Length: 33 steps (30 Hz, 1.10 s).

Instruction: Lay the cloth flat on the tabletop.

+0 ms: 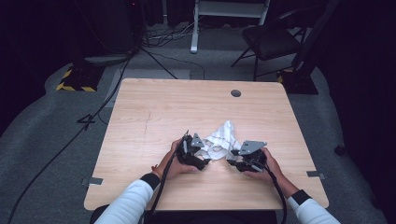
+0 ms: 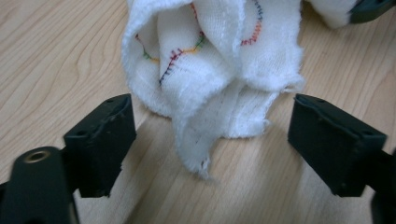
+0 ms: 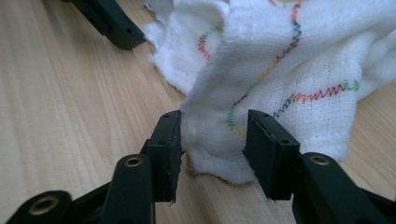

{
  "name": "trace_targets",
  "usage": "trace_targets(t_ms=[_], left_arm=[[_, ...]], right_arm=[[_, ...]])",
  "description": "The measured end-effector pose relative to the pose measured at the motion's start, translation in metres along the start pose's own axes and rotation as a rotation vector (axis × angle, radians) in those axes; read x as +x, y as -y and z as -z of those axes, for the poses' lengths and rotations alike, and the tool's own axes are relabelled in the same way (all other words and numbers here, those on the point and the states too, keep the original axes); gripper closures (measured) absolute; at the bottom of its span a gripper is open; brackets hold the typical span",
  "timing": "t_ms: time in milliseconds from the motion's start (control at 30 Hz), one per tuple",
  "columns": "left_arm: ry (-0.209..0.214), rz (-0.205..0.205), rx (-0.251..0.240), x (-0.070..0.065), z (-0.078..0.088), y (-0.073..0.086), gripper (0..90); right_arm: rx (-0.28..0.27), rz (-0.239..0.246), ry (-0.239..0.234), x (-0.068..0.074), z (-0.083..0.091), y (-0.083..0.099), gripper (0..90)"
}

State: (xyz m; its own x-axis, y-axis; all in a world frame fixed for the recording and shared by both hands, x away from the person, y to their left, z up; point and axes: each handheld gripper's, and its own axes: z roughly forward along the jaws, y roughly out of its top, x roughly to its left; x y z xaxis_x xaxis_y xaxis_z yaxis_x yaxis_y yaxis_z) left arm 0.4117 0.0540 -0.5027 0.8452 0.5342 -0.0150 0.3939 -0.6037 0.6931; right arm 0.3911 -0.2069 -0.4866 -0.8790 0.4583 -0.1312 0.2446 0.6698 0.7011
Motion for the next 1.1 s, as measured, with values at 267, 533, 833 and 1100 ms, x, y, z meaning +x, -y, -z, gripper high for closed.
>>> trace_targets(t_ms=[267,533,833,1100], left_arm=[[0.022,-0.03,-0.035,0.005,0.003,-0.001,60.5],[0.027,-0.08,-0.002,0.008,0.013,-0.003,76.9],[0.001,-0.05,-0.018,0.021,0.039,0.002,78.0],[0.016,-0.065,-0.026,0.021,0.06,0.008,81.2]], right_arm=[[0.033,0.001,0.044,-0.004,-0.004,0.002,78.1],[-0.012,-0.003,0.091,-0.006,0.014,0.001,84.3],[-0.18,-0.07,0.188,-0.024,0.066,-0.003,85.3],[-0.215,-0.12,0.237,-0.036,0.083,0.005,85.6]])
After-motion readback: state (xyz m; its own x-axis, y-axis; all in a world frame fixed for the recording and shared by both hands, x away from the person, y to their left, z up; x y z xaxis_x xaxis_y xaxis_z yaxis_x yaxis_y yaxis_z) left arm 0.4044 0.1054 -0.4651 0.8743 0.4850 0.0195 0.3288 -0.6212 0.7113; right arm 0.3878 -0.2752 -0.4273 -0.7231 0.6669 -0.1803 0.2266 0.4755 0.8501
